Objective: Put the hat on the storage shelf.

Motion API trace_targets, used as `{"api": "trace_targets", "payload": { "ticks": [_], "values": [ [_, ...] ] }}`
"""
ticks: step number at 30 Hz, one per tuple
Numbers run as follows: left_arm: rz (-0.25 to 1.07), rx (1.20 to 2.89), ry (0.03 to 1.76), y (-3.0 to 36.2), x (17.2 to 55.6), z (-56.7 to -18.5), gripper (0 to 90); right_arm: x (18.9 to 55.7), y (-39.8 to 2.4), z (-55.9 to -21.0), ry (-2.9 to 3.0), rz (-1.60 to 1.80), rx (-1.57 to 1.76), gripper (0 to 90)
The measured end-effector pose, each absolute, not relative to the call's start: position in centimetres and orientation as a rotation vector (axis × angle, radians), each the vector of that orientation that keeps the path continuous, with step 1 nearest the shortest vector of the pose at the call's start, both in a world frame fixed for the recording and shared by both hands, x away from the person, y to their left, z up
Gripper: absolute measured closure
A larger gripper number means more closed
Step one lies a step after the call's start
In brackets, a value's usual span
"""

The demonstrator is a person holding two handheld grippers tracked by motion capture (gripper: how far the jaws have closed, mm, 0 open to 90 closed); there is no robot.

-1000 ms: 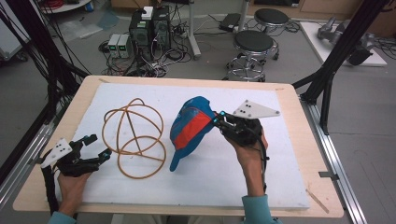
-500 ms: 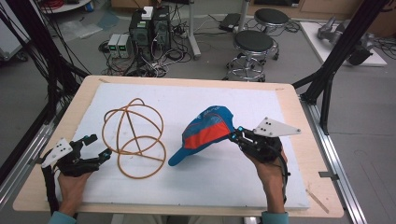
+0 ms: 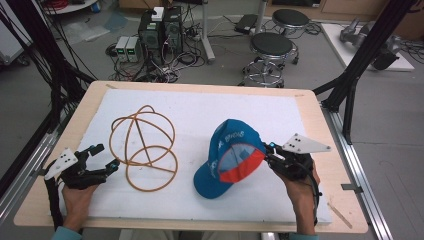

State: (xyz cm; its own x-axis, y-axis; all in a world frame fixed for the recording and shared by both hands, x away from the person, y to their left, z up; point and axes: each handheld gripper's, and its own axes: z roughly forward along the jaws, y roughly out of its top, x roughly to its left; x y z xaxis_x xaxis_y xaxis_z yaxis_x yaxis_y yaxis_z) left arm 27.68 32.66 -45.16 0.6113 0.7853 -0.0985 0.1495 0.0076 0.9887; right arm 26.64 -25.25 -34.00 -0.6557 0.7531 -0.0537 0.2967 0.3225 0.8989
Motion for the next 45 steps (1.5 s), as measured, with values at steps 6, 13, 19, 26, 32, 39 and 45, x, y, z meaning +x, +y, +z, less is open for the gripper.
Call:
{"api": "trace_targets", "payload": {
  "ticks": [6,13,19,26,32,39,45],
  "values": [
    [0.597,1.511,0.824,32.7,27.7,-45.2,13.5,26.6,-26.6,-35.0,2.074,1.218,1.033,67.8],
    [0.602,1.510,0.822,32.6,27.7,-45.2,13.5,26.4,-27.4,-35.2,1.957,1.146,1.139,31.2],
    [0.603,1.512,0.819,32.6,27.6,-45.2,13.4,25.9,-28.4,-34.4,1.826,1.173,1.167,16.5],
    [0.606,1.517,0.819,32.6,27.6,-45.1,13.5,25.8,-27.9,-34.2,1.891,1.224,1.085,11.9],
    [0.605,1.515,0.818,32.6,27.6,-45.1,13.5,26.5,-26.5,-34.4,1.988,1.261,0.981,11.7],
    [0.604,1.509,0.818,32.6,27.6,-45.2,13.5,27.4,-24.5,-34.8,2.111,1.259,0.874,11.7],
    [0.605,1.512,0.816,32.6,27.6,-45.2,13.5,27.7,-23.4,-35.4,2.168,1.242,0.843,11.8]
  ]
}}
